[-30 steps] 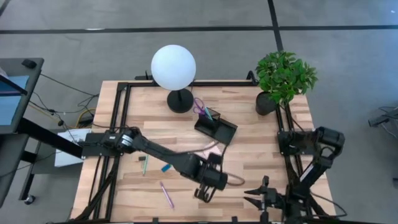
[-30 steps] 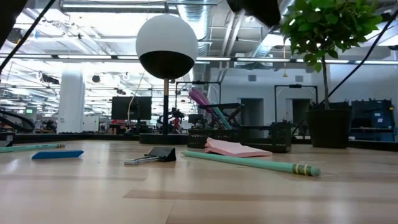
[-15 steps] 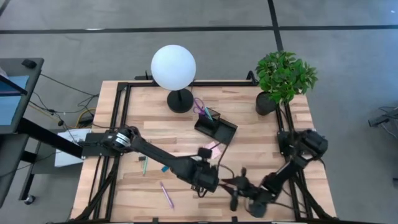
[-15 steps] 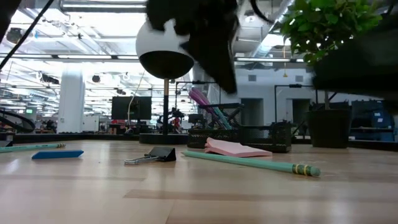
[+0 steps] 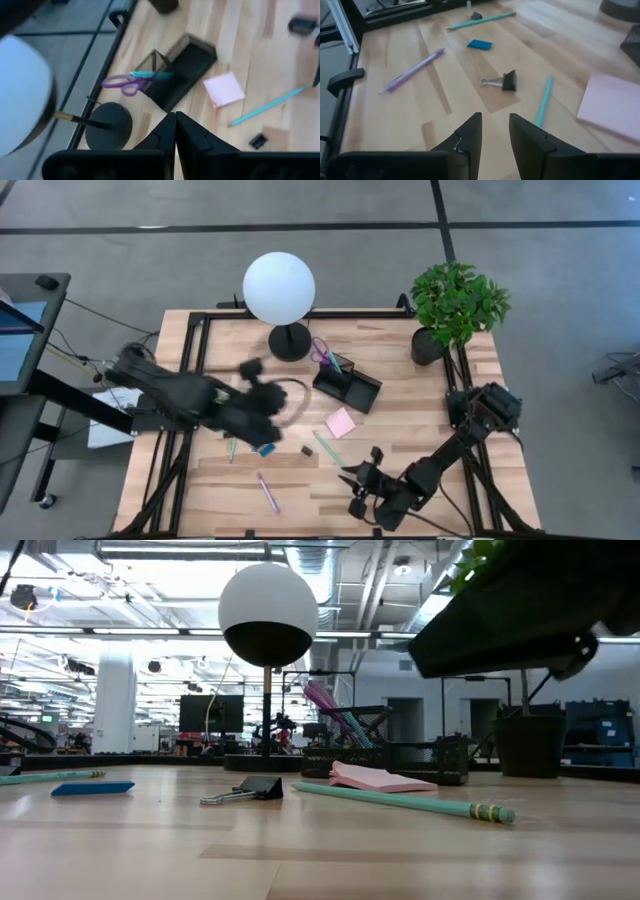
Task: Pick and place office supplies into organizer
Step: Put the right blue pencil into the desk organizer
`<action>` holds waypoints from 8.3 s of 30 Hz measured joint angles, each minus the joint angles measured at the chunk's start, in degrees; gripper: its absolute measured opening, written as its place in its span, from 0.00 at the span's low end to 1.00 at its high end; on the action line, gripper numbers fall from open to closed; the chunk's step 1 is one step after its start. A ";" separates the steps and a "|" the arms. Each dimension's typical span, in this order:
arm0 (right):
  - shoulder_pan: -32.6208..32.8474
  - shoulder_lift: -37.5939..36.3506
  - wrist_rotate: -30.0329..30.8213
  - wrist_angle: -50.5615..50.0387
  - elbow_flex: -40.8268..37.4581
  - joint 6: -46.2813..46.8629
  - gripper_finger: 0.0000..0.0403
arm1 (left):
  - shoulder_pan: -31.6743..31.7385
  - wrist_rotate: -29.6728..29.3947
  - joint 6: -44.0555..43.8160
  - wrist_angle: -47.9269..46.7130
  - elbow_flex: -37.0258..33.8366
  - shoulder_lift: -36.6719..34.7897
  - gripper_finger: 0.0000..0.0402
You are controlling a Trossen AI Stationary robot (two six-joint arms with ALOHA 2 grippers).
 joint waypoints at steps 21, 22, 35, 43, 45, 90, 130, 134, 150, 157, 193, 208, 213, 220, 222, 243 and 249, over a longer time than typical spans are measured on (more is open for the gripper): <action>0.69 11.39 7.62 -0.21 1.64 11.23 0.23 | -13.10 -5.11 2.48 43.51 -48.63 -33.98 0.01; 0.43 11.78 6.65 -0.33 1.63 12.44 0.23 | -13.10 -5.10 2.48 43.57 -48.93 -33.99 0.01; -0.36 15.01 9.84 -0.33 1.74 13.37 0.22 | -13.12 -4.58 4.40 44.43 -48.99 -33.97 0.01; 0.43 11.77 12.16 -2.35 1.60 7.87 0.22 | -13.12 -4.60 4.71 44.39 -48.97 -33.97 0.01; 0.36 11.93 12.60 -3.56 1.51 8.01 0.22 | -13.12 -4.60 4.71 44.39 -48.95 -33.97 0.01; -0.81 11.85 -0.06 -15.13 1.18 25.30 0.20 | -13.13 -4.17 4.69 44.42 -48.92 -33.97 0.01; -2.62 18.53 10.87 -8.64 1.44 20.80 0.33 | -13.14 -2.59 4.74 45.36 -48.92 -33.91 0.01; -1.92 18.65 10.84 -8.63 1.42 21.43 0.33 | -13.12 -2.59 4.64 45.37 -48.92 -33.91 0.01; -1.99 18.71 12.11 -8.16 1.04 22.52 0.05 | -13.14 -4.92 2.63 45.74 -48.92 -33.91 0.01; -2.00 18.83 13.63 -6.45 3.41 20.94 0.03 | -13.14 -6.27 1.98 46.03 -48.92 -33.91 0.01; -32.54 -29.38 -18.83 -52.35 5.61 6.20 0.03 | -13.14 -1.86 2.04 44.90 -48.88 -33.91 0.01; -40.37 -26.34 -30.22 -50.70 5.63 3.18 0.05 | -13.14 -1.69 2.06 44.67 -48.88 -33.93 0.01; -41.57 -25.92 -30.74 -47.83 5.68 0.49 0.16 | -13.14 -1.59 2.04 43.65 -48.90 -33.92 0.01; -43.43 -25.94 -29.82 -44.62 5.70 -1.55 0.20 | -13.14 -1.57 2.04 43.24 -48.90 -33.91 0.01; -43.78 -25.94 -29.73 -43.51 5.70 -1.66 0.20 | -13.14 -1.56 2.04 42.87 -48.90 -33.91 0.01; -33.28 -17.73 -23.13 -46.73 5.70 -16.70 0.18 | -13.14 -1.19 -1.21 38.81 -48.92 -33.70 0.01; -37.35 -13.39 -23.38 -46.57 5.70 -16.67 0.18 | -13.19 -1.10 -1.65 38.86 -48.92 -33.18 0.01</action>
